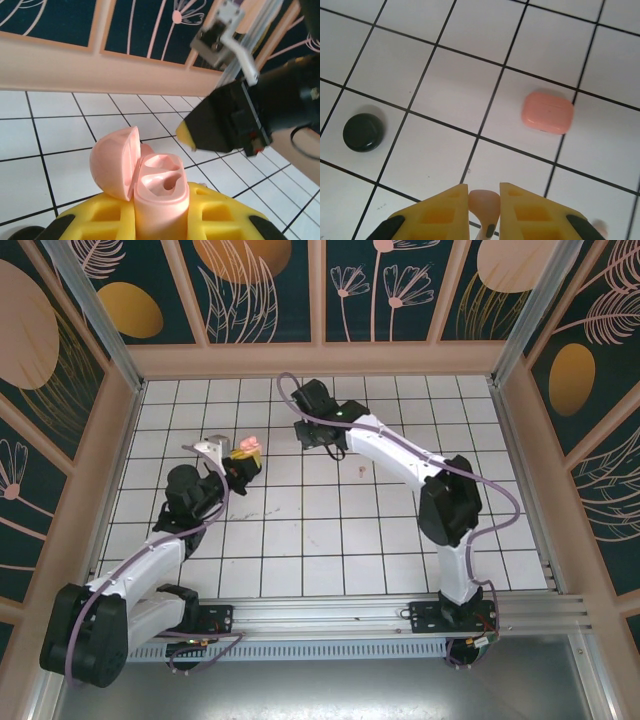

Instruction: Insert the wireless bluetooth earbuds into the charging case

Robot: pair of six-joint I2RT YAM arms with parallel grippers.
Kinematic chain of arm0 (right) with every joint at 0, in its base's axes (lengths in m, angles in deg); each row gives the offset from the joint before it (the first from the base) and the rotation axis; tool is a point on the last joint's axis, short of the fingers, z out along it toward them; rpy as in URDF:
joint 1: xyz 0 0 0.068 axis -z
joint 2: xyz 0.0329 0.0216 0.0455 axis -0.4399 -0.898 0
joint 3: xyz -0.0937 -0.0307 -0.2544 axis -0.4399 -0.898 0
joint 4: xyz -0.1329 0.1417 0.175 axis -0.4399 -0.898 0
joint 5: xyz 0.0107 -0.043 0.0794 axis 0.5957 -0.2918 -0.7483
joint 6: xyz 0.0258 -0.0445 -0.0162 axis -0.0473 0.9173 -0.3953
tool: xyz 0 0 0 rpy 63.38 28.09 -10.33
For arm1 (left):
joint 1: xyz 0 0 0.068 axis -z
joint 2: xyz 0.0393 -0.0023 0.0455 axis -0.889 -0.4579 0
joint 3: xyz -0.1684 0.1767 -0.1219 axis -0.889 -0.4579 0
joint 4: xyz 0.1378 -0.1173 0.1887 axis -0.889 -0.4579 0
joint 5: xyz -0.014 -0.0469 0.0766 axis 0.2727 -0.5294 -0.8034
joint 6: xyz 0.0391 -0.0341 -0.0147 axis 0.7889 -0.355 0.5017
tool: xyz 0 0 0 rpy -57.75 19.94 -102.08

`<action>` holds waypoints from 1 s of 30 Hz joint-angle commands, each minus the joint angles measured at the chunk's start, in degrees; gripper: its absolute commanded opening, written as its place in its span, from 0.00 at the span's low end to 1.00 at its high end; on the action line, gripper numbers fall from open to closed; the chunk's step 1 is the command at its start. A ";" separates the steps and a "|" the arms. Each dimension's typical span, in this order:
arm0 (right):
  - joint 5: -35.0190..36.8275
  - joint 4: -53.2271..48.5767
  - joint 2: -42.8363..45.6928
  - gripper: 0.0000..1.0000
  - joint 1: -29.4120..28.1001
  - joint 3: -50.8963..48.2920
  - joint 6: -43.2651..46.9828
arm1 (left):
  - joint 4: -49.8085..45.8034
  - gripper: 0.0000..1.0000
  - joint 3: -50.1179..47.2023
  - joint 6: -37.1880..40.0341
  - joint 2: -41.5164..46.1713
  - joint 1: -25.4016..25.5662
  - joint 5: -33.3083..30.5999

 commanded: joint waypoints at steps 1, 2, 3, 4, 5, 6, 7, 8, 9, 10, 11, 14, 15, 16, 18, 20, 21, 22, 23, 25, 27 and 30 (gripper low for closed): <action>2.98 1.69 5.13 0.18 0.70 -2.42 -0.76 | 8.93 0.00 -1.99 6.26 -0.38 2.84 -0.75; 3.26 1.89 6.24 0.18 0.79 -3.11 -0.69 | 10.63 0.00 -2.54 7.55 -0.78 3.72 -0.82; 3.28 2.15 7.46 0.18 0.92 -3.62 -0.67 | 12.55 0.00 -3.06 9.08 -1.35 4.79 -0.93; 3.28 2.33 8.62 0.18 1.06 -4.15 -0.68 | 14.23 0.00 -3.45 10.48 -2.15 5.96 -0.72; 3.28 2.78 9.65 0.18 1.12 -4.74 -0.50 | 15.82 0.00 -3.69 11.67 -2.94 6.81 -0.38; 3.28 3.48 10.82 0.18 1.10 -5.55 -0.25 | 17.35 0.00 -3.85 13.08 -4.11 7.62 -0.27; 3.12 4.19 12.12 0.18 1.14 -6.41 0.07 | 18.87 0.00 -3.78 14.08 -5.27 8.27 -0.23; 3.02 5.02 13.20 0.18 1.07 -7.39 0.24 | 19.94 0.00 -3.61 14.66 -6.65 8.76 -0.16; 2.77 6.04 14.58 0.19 1.05 -8.35 0.75 | 21.14 0.00 -3.14 15.43 -8.29 9.23 -0.07; 2.66 7.08 15.90 0.19 1.06 -9.40 1.19 | 22.12 0.00 -2.62 16.08 -9.79 9.77 0.17; 2.58 8.01 17.07 0.19 1.05 -10.39 1.59 | 22.99 0.00 -2.01 16.62 -11.20 10.21 0.25; 2.18 11.42 21.17 0.19 1.04 -13.90 3.10 | 26.36 0.00 0.06 18.53 -15.44 11.58 1.04; 1.82 12.63 22.64 0.19 1.07 -15.04 3.60 | 27.13 0.00 1.08 19.03 -17.06 11.94 1.34; 1.47 13.96 24.07 0.19 0.97 -16.33 4.12 | 27.73 0.00 2.22 19.65 -18.52 12.34 1.54; 0.72 16.11 26.76 0.19 0.97 -18.29 4.95 | 29.06 0.00 4.34 20.43 -21.29 12.96 2.26; -0.27 18.83 29.61 0.19 0.88 -20.65 5.95 | 30.38 0.00 6.72 20.71 -23.70 13.35 3.47; -0.75 20.28 31.15 0.20 0.88 -22.10 6.41 | 30.70 0.00 8.14 20.86 -24.79 13.52 4.04; -1.30 21.69 32.60 0.20 0.80 -23.38 6.92 | 30.97 0.00 9.62 21.14 -25.60 13.76 4.43; -1.76 22.73 33.82 0.20 0.79 -24.40 7.42 | 31.11 0.00 10.65 21.45 -26.34 13.96 4.85; -2.61 25.05 36.48 0.21 0.80 -26.65 8.06 | 31.37 0.00 12.79 22.14 -27.67 14.41 5.77; -4.03 26.47 38.38 0.21 0.79 -28.15 8.47 | 31.41 0.00 14.58 22.30 -28.51 14.65 6.77; -6.60 28.46 40.43 0.21 0.59 -29.97 8.43 | 31.33 0.00 16.73 22.16 -29.07 14.95 8.06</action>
